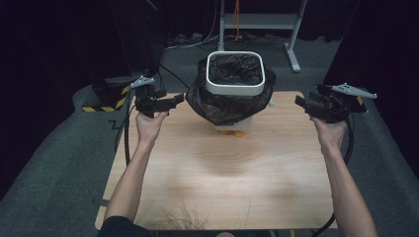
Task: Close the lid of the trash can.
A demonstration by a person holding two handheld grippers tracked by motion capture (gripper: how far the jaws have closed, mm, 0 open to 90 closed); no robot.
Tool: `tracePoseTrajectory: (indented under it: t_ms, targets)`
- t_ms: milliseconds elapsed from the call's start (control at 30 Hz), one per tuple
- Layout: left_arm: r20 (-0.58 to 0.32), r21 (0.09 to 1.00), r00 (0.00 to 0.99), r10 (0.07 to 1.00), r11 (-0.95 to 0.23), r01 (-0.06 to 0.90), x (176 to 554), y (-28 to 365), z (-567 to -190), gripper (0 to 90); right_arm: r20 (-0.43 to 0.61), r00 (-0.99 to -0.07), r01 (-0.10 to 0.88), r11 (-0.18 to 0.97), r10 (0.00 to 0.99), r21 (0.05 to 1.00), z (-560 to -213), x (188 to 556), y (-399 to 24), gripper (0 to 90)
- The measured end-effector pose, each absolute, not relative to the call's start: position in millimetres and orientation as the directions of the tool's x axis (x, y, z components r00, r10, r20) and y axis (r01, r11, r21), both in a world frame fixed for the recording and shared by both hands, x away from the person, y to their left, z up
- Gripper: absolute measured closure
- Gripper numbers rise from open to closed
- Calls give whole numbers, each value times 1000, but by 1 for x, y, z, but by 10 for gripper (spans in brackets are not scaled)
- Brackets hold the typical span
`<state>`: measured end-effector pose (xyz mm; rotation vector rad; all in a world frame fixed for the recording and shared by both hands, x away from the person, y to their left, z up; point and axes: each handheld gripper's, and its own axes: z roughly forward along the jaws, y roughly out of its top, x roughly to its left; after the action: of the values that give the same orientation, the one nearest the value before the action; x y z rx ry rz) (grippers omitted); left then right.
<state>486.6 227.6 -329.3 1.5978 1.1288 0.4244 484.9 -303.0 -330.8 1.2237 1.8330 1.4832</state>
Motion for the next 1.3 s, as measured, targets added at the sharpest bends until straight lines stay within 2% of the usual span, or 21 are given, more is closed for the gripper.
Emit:
tracePoseTrajectory:
  t_ms: [367, 433, 667, 833, 1000, 1300]
  targets:
    - [-317, 875, 458, 830, 71, 479, 486, 230, -351, 152, 157, -466, 354, 21, 871, 935, -347, 484, -301, 267]
    - [-320, 877, 456, 830, 79, 473, 485, 231, -353, 153, 144, -458, 367, 39, 877, 929, -350, 486, -299, 231]
    - [-310, 877, 449, 838, 69, 476, 482, 234, -360, 166, 137, -448, 356, 35, 884, 934, -356, 484, -298, 189]
    - [-274, 886, 431, 860, 52, 461, 480, 235, -365, 148, 162, -453, 369, 18, 877, 929, -363, 484, -300, 187]
    - [-300, 872, 432, 851, 61, 486, 478, 236, -372, 149, 184, -456, 371, -2, 871, 929, -371, 484, -301, 176]
    - [-286, 874, 439, 852, 44, 483, 478, 231, -382, 150, 196, -430, 371, -26, 881, 928, -387, 480, -303, 157]
